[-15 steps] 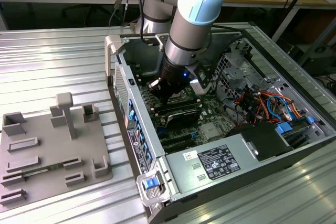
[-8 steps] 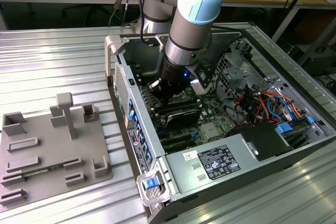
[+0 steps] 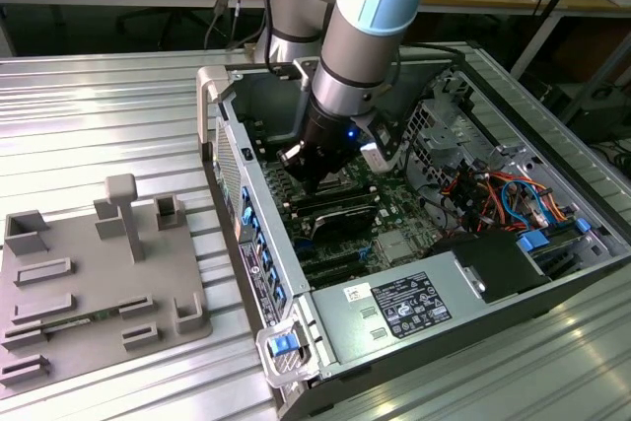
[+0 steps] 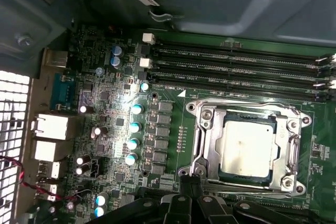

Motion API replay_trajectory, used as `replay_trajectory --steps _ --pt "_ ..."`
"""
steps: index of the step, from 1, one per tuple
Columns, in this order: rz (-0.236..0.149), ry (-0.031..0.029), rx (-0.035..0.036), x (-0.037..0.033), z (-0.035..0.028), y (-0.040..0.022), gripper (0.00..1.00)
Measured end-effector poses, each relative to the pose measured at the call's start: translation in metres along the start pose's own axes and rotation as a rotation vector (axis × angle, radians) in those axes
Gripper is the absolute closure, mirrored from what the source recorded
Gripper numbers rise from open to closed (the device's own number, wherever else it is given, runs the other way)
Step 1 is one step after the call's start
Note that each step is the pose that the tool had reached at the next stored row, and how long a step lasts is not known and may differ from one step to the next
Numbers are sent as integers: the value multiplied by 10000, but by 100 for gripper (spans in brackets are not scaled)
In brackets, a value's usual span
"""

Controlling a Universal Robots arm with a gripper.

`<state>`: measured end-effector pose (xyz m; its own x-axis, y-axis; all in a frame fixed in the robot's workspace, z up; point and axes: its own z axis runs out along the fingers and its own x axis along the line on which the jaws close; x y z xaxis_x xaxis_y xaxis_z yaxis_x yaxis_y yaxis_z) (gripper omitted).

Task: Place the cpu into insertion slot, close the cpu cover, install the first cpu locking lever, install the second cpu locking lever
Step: 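Install the second cpu locking lever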

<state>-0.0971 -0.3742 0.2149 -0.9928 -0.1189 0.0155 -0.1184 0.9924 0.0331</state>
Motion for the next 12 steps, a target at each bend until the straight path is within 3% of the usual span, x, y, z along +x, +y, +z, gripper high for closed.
replay_trajectory --steps 7,12 --pt "-9 0 1 2 -147 8 89" --pt "-12 -1 0 3 -177 9 89"
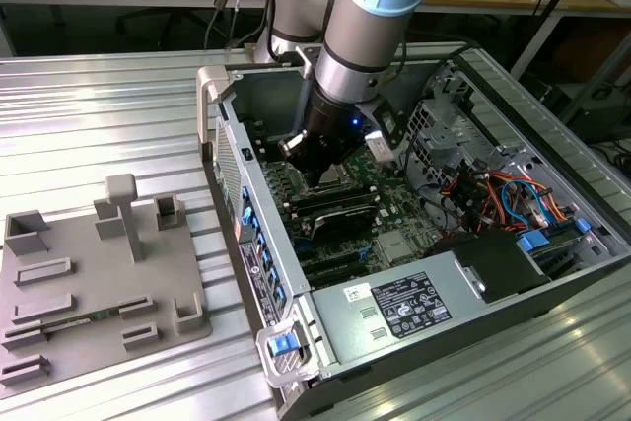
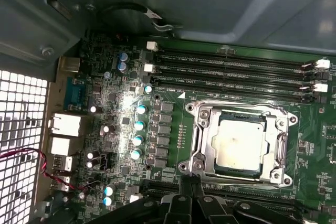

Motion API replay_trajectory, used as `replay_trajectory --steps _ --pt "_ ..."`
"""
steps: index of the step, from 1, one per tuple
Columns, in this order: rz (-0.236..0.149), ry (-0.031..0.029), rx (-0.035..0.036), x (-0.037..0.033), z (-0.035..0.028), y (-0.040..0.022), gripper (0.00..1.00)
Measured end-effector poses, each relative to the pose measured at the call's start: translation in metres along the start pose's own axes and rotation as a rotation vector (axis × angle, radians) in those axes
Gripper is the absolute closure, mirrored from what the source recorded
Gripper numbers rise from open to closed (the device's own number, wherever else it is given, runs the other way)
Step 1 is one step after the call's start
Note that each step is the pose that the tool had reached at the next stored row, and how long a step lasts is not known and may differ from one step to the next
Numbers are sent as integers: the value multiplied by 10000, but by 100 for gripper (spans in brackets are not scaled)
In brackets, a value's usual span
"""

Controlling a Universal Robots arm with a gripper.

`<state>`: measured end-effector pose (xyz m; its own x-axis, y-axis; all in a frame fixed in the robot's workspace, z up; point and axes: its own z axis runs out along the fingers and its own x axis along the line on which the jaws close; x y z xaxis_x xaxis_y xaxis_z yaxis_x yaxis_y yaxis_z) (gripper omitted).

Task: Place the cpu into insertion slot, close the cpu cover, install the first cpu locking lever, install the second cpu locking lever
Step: 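Install the second cpu locking lever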

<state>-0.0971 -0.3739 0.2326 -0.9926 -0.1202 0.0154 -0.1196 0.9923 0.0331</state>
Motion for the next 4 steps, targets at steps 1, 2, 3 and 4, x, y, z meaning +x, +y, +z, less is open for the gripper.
replay_trajectory --steps 1,2,3,4 --pt "0 1 2 0 -1 0 89" --pt "-1 1 1 0 -1 0 89" --pt "-1 1 2 0 -1 0 89" --pt "-1 1 1 0 -1 0 89"
